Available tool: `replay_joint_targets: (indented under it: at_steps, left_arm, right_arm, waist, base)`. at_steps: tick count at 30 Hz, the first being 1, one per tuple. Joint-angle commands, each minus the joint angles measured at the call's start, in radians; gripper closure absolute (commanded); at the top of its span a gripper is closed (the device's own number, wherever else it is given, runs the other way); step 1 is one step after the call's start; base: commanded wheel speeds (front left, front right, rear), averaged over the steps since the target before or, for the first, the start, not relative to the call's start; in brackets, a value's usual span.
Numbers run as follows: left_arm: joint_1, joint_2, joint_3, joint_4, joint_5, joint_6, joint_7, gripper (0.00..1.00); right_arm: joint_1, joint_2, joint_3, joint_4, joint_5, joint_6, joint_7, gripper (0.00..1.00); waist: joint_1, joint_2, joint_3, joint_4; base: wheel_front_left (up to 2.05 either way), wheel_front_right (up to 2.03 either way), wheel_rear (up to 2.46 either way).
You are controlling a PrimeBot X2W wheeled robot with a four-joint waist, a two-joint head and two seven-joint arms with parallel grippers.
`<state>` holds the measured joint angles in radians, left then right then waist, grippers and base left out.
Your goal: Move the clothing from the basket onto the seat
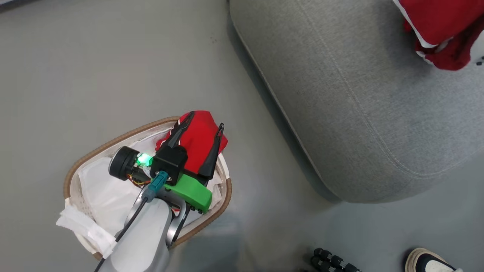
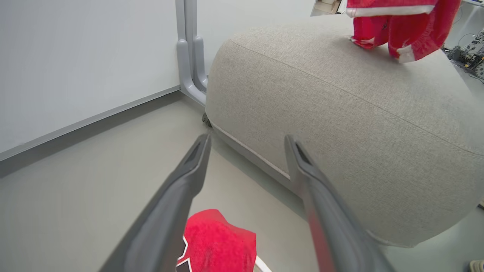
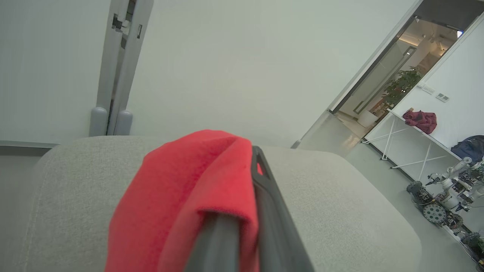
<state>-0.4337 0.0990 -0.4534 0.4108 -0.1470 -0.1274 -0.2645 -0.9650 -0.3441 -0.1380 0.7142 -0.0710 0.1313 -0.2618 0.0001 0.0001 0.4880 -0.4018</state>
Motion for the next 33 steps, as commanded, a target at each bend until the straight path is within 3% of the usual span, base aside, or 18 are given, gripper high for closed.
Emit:
replay_joint_targets:
  at_steps: [1, 3, 4, 6, 7, 12, 19, 26, 33]
  left_arm:
    - [-0.023, 0.004, 0.005, -0.002, 0.009, -0.004, 0.000, 0.00]
    - [-0.029, 0.000, 0.009, -0.001, 0.009, -0.004, 0.000, 0.00]
    - [-0.033, -0.003, 0.014, -0.002, 0.007, -0.004, 0.000, 0.00]
    - [-0.039, -0.006, 0.029, -0.007, 0.006, -0.004, 0.000, 0.00]
    - [-0.039, -0.007, 0.040, -0.009, 0.002, -0.004, 0.000, 0.00]
    - [-0.030, -0.006, 0.090, -0.011, 0.012, -0.002, 0.000, 0.00]
    - [0.013, -0.011, 0.161, -0.012, 0.008, 0.003, 0.000, 0.00]
    - [0.066, -0.030, 0.227, -0.017, 0.004, 0.013, 0.000, 0.00]
    - [0.117, -0.041, 0.298, -0.029, 0.007, 0.033, 0.000, 0.00]
  right_arm:
    - [-0.004, -0.011, -0.029, 0.027, -0.028, -0.001, -0.005, 1.00]
    - [0.016, -0.011, -0.083, 0.071, -0.060, -0.001, -0.005, 1.00]
    - [0.024, -0.011, -0.110, 0.082, -0.073, -0.001, -0.005, 0.85]
    - [0.051, 0.003, -0.159, 0.102, -0.099, -0.001, -0.005, 0.09]
    - [0.068, 0.012, -0.185, 0.110, -0.111, -0.001, -0.005, 0.00]
    - [0.151, 0.057, -0.256, 0.071, -0.139, -0.001, -0.005, 0.00]
    - [0.286, 0.108, -0.259, -0.008, -0.113, -0.001, -0.005, 0.00]
    - [0.424, 0.147, -0.212, -0.091, -0.068, -0.001, -0.005, 0.00]
    - [0.493, 0.177, -0.104, -0.171, -0.004, -0.001, -0.005, 0.00]
  waist:
    - [-0.0001, -0.0001, 0.074, 0.076]
    - [-0.0001, -0.0001, 0.086, 0.094]
    - [-0.0001, -0.0001, 0.090, 0.101]
    - [-0.0001, -0.0001, 0.095, 0.112]
    - [-0.0001, -0.0001, 0.095, 0.117]
    - [-0.0001, -0.0001, 0.074, 0.128]
    - [-0.0001, -0.0001, 0.013, 0.143]
    - [-0.0001, -0.0001, -0.058, 0.196]
    - [-0.0001, -0.0001, -0.118, 0.277]
  base:
    - [0.00, 0.00, 0.00]
    - [0.00, 0.00, 0.00]
    - [0.00, 0.00, 0.00]
    - [0.00, 0.00, 0.00]
    - [0.00, 0.00, 0.00]
    - [0.00, 0.00, 0.00]
    - [0.00, 0.00, 0.00]
    - [0.00, 0.00, 0.00]
    - [0.00, 0.00, 0.00]
